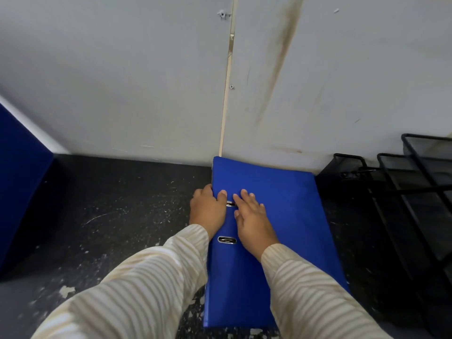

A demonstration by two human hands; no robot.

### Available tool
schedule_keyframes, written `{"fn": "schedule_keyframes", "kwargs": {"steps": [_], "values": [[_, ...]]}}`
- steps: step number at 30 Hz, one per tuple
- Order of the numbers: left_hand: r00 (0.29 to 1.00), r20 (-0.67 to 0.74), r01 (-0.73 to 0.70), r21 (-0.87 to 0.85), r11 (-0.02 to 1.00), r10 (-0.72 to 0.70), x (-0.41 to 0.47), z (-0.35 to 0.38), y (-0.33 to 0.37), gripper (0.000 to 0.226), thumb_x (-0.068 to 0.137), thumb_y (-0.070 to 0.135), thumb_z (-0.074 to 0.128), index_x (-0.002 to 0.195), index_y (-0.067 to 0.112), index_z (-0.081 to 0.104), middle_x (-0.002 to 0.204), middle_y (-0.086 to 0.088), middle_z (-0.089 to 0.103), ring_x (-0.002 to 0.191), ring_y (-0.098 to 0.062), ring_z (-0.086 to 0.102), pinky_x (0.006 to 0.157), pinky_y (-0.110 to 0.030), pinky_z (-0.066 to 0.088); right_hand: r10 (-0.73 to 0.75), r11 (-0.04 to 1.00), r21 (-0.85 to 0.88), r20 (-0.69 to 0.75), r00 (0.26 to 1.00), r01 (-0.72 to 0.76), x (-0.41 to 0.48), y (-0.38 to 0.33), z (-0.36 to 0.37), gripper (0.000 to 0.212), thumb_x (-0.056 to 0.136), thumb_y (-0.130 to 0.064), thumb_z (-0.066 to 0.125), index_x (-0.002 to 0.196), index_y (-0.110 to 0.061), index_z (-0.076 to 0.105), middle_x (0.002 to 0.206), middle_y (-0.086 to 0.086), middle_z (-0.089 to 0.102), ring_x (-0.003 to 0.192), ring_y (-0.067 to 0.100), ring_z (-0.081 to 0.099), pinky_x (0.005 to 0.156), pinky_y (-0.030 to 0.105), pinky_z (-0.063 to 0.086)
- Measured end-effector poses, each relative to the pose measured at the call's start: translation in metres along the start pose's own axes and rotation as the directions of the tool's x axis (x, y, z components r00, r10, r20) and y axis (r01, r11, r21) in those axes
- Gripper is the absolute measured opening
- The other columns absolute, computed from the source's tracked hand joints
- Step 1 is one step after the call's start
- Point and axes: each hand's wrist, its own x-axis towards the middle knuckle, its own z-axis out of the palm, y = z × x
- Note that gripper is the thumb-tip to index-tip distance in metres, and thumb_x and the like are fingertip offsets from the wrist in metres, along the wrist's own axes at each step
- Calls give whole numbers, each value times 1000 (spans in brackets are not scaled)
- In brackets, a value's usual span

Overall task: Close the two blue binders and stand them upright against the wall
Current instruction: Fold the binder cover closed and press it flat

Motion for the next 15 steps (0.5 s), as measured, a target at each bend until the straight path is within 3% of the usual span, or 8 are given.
{"fn": "schedule_keyframes", "kwargs": {"steps": [8,15], "values": [[999,-20,-38,-10,999,37,-2,1,-6,40,95,44,38,121,20,57,121,-11,56,112,-29,52,101,-46,43,19,998,-56,-75,997,-23,-43,8,15,48,102,-27,17,149,-19,19,160,-4,8,147,12,0,115,25,-7],[996,-60,-70,-54,996,67,-3,4,-15,38,97,42,38,119,20,59,120,-9,58,111,-26,54,99,-45,44,29,998,-49,-121,992,-35,-43,11,23,46,103,-22,21,149,-20,19,160,-5,7,147,10,-2,114,23,-9]]}}
